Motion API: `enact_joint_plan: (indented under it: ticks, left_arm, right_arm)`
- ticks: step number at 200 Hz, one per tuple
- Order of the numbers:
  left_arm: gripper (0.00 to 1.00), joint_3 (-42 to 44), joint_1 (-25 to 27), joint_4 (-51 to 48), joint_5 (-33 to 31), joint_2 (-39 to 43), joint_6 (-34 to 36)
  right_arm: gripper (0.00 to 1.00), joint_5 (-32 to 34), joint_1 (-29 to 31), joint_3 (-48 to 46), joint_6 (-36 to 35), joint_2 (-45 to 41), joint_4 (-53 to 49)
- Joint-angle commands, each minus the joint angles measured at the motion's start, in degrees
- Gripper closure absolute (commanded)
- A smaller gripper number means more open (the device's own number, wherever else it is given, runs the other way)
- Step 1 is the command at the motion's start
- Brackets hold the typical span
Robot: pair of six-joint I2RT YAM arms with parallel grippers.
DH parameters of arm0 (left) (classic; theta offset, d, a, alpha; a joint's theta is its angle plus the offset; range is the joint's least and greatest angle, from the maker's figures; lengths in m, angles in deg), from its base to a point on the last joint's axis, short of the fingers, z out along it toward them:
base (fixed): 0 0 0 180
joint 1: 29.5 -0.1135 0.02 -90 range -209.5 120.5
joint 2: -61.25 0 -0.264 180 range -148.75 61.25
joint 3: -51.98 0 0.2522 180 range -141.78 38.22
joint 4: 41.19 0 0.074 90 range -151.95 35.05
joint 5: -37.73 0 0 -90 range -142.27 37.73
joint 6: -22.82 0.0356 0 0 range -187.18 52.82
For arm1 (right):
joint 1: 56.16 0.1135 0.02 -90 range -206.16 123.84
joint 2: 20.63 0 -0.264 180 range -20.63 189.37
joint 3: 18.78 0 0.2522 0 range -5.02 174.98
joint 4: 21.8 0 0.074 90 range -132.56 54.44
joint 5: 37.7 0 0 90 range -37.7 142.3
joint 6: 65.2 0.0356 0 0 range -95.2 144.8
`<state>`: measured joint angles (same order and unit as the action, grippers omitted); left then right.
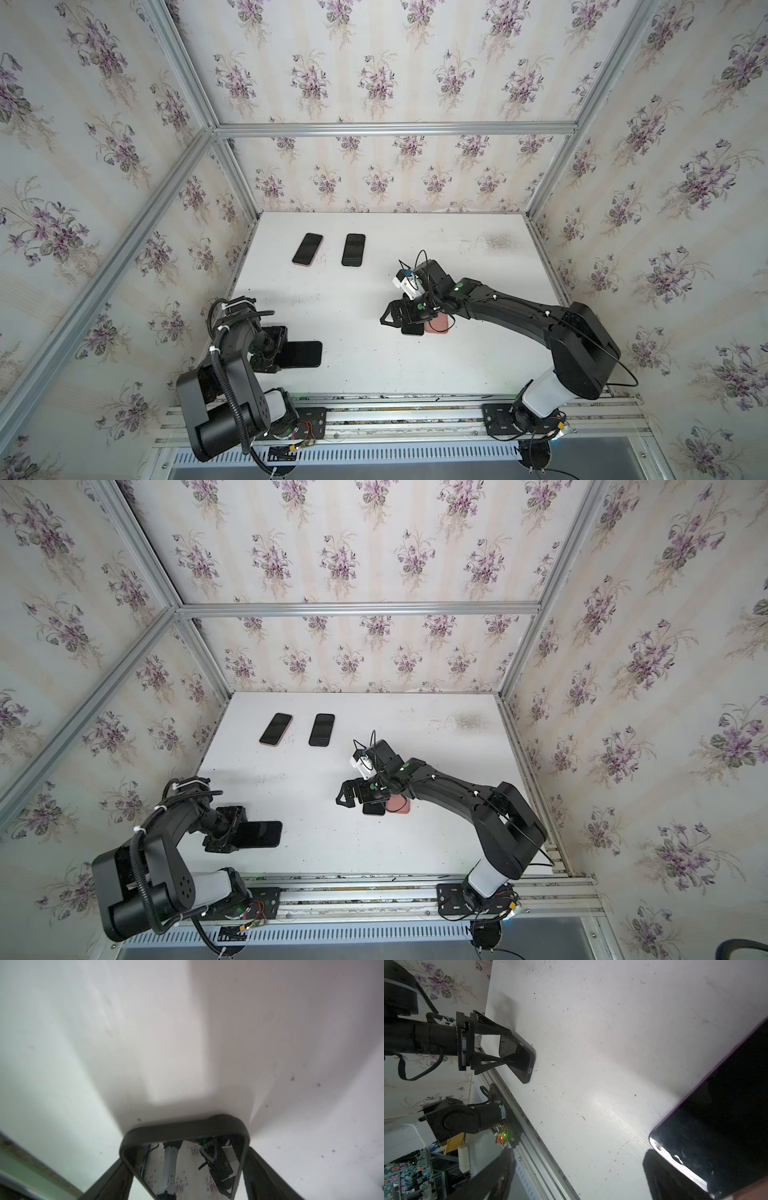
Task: Take the phone out of the phone case
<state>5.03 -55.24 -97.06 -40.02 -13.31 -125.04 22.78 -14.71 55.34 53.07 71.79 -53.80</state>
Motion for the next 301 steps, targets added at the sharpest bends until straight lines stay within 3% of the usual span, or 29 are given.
enact_joint_plan:
  ticks: [1, 109, 188, 301]
  left_arm:
    - [0.21, 1.46, 1.37, 13.84, 8.69, -0.12, 1.18]
    - [0.21, 0.08, 9.74, 14.10, 10.41, 2.38, -0.57]
    - [0.21, -6.27, 19.96, 14.37, 10.88, -0.14, -0.04]
    - [0.24, -14.80, 28.09, 14.47, 13.29, -6.86, 7.24]
  right_arm:
    - [0.01, -1.44, 0.03, 1.17, 0.47, 0.73, 1.96]
    - [0.01, -7.77, 0.21, 3.62, 0.29, 6.31, 6.40]
    - [0.02, -13.40, 2.69, 3.54, -0.77, 10.82, 16.61]
    - [0.08, -11.90, 3.02, 9.86, -8.22, 21.59, 16.30]
